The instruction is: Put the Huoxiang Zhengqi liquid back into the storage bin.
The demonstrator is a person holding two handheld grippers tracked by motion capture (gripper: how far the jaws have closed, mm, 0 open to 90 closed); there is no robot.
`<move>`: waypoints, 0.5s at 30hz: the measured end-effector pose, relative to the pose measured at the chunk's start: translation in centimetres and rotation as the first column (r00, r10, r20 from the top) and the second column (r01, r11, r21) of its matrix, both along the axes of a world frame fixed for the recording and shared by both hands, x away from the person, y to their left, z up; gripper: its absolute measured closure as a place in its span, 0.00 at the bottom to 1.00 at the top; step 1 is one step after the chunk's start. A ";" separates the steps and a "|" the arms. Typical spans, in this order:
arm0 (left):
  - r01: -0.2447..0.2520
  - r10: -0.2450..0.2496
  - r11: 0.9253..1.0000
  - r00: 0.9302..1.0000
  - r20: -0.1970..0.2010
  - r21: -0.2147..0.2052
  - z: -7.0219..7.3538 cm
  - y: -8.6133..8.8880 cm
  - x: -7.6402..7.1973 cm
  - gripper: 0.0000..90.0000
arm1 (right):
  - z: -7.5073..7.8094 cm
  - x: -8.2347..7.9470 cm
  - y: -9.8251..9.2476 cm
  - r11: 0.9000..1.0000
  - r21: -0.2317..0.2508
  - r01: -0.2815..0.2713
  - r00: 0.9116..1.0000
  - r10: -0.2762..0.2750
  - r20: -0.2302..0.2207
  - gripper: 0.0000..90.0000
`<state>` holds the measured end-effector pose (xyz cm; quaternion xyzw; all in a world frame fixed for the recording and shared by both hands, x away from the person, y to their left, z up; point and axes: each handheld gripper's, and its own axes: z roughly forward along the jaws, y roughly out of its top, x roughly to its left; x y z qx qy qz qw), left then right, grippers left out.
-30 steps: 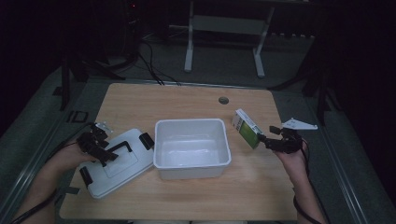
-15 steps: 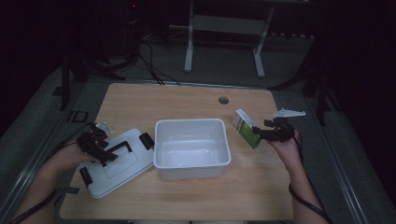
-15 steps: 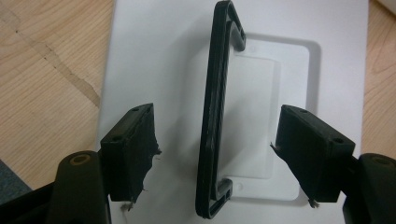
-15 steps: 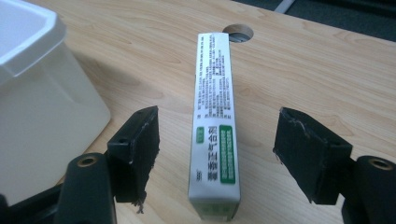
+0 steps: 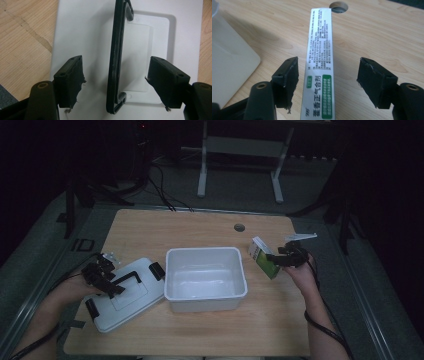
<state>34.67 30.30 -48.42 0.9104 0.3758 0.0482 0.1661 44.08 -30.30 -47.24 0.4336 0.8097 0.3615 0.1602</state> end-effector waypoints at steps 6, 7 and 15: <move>0.017 -0.017 1.000 1.000 -0.001 0.014 -0.1 -0.3 0.0 0.32 | -0.1 1.0 0.6 1.000 -0.025 -0.016 0.999 0.015 -0.039 0.39; 0.017 -0.017 1.000 1.000 -0.004 0.012 0.0 -0.3 0.0 0.32 | -0.2 1.1 0.7 0.999 -0.031 -0.018 0.999 0.017 -0.044 0.39; 0.019 -0.019 1.000 1.000 -0.009 0.021 -0.3 -0.3 -0.1 0.32 | -0.7 2.4 1.6 0.994 -0.096 -0.047 0.992 0.036 -0.117 0.45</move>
